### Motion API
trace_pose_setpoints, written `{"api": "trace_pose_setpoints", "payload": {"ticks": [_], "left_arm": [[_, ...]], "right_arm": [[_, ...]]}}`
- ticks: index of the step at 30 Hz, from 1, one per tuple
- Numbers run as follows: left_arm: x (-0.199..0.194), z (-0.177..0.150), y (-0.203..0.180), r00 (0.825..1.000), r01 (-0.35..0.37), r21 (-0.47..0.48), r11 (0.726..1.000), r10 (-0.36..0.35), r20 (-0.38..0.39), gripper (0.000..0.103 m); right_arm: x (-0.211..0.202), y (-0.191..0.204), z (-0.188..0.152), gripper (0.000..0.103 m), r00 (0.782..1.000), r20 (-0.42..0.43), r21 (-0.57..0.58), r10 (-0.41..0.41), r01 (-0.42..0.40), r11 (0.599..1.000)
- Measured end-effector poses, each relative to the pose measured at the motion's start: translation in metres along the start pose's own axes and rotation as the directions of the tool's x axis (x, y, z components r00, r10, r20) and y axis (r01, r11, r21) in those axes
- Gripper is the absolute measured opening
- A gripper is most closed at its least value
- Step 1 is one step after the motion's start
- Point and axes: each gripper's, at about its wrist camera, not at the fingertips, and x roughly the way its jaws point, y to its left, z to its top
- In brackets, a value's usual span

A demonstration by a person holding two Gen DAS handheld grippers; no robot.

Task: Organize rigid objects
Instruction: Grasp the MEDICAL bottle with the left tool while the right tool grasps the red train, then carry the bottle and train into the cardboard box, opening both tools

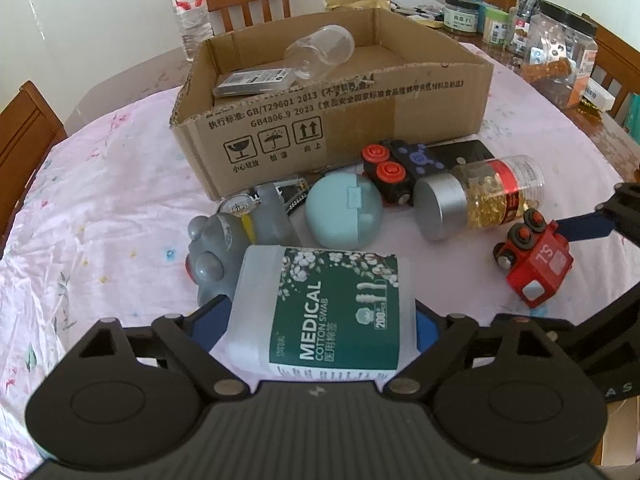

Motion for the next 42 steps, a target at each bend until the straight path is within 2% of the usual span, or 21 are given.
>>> {"api": "trace_pose_setpoints", "payload": {"ticks": [4,11,16,24,32,37,42], "left_arm": [[0.000,0.002,0.000,1.000,0.011,0.011,1.000,-0.011,0.005,0.086],[0.001,0.004,0.001,1.000,0.031,0.019,0.999,-0.031,0.000,0.084],[-0.002,0.006,0.004,0.999,0.047,0.027,0.999,-0.047,-0.006,0.084],[-0.012,0.012,0.010,0.996,0.089,0.091,0.992,-0.087,-0.022,0.084],[-0.038,0.031,0.020,0.984,0.177,0.158,0.971,-0.172,-0.049,0.084],[-0.051,0.055,0.029,0.980,0.197,0.160,0.967,-0.198,-0.011,0.083],[-0.051,0.083,0.035,0.981,0.174,0.163,0.971,-0.185,0.059,0.084]], "right_arm": [[-0.001,0.001,0.005,0.075,1.000,0.008,0.007,-0.006,0.006,1.000],[-0.003,-0.001,0.007,0.057,0.999,0.001,0.025,-0.034,0.034,0.999],[-0.006,0.001,0.008,0.057,0.999,-0.016,0.012,-0.047,0.048,0.999],[-0.015,-0.003,0.011,0.057,0.999,-0.033,-0.002,-0.041,0.041,0.999],[-0.043,-0.014,0.024,0.057,1.000,-0.029,-0.027,0.003,-0.004,1.000],[-0.062,-0.022,0.046,0.057,1.000,0.018,-0.048,0.013,-0.012,0.999],[-0.073,-0.032,0.073,0.057,0.996,0.088,-0.064,0.013,-0.007,0.998]]}}
